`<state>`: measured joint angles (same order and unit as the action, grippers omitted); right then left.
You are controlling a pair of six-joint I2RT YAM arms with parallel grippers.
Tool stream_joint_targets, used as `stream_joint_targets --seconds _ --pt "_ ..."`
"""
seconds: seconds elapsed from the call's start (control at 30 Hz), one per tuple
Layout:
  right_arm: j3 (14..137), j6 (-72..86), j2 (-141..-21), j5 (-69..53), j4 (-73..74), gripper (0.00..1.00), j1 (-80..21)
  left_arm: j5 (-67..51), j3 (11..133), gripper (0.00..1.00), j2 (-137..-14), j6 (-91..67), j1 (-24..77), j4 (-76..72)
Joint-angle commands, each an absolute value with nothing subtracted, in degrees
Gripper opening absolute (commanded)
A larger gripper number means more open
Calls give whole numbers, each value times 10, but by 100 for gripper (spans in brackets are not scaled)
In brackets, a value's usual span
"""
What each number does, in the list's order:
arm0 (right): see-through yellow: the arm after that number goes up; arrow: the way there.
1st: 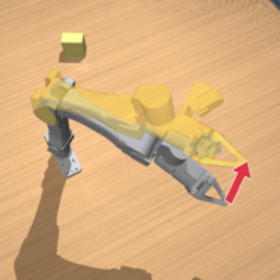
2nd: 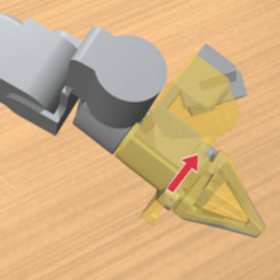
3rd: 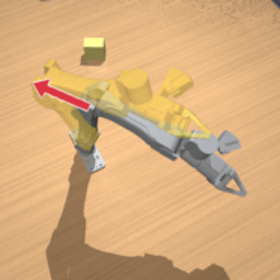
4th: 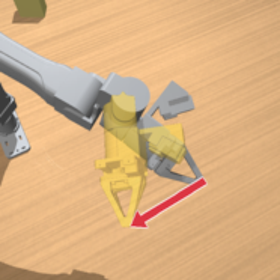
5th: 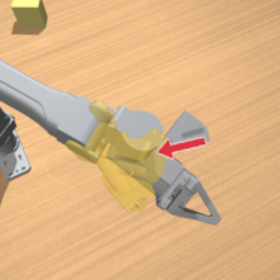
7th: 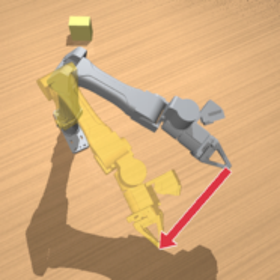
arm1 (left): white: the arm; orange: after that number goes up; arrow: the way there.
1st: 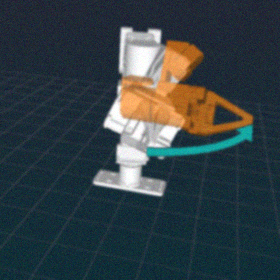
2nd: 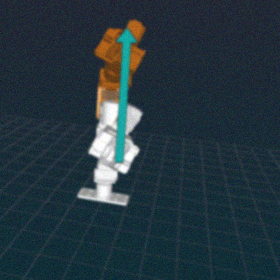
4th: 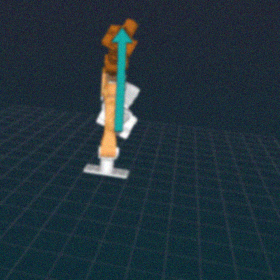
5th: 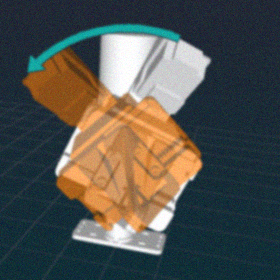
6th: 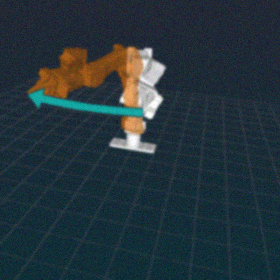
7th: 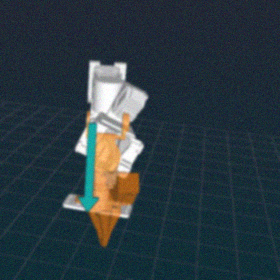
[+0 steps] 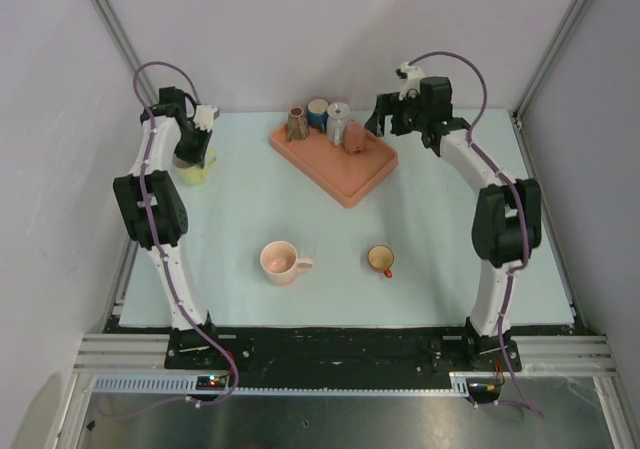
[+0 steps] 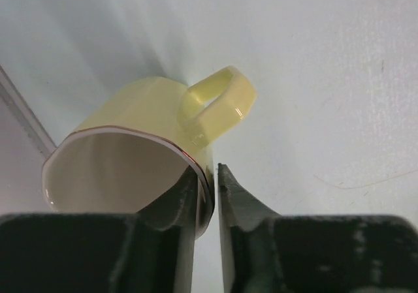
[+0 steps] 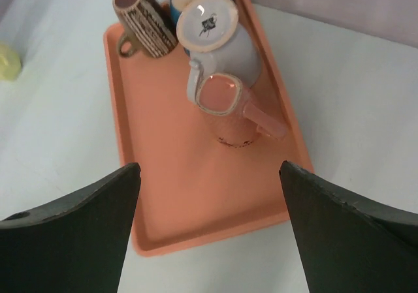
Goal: Turn the mug right side up
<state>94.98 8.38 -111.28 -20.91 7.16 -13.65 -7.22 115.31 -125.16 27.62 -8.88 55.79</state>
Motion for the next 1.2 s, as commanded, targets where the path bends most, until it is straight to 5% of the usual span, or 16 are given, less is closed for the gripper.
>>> stream_joint_targets --seconds 0.0,0.2,0.4,0.53,0.67,0.87,1.17 --pt "1042 -161 -1195 -338 167 91 -134 -100 1152 35 -1244 299 -93 537" --pt "1082 -268 -1253 -382 142 88 -116 -119 1167 72 -1216 293 -98 537" --pt "1187 -363 -1333 -407 225 92 -106 -138 1174 92 -1170 286 -98 536" --pt "1259 -443 -1388 -414 294 88 -106 -146 1163 95 -1138 277 -96 537" --pt "1269 -464 -1406 -416 272 63 -103 -121 1143 95 -1120 274 -86 537" --pt "1312 -442 -1441 -439 248 57 -107 -75 1117 94 -1103 288 -54 536" --pt "1287 -482 -1433 -401 283 33 -145 -43 1131 95 -1084 301 -13 538"
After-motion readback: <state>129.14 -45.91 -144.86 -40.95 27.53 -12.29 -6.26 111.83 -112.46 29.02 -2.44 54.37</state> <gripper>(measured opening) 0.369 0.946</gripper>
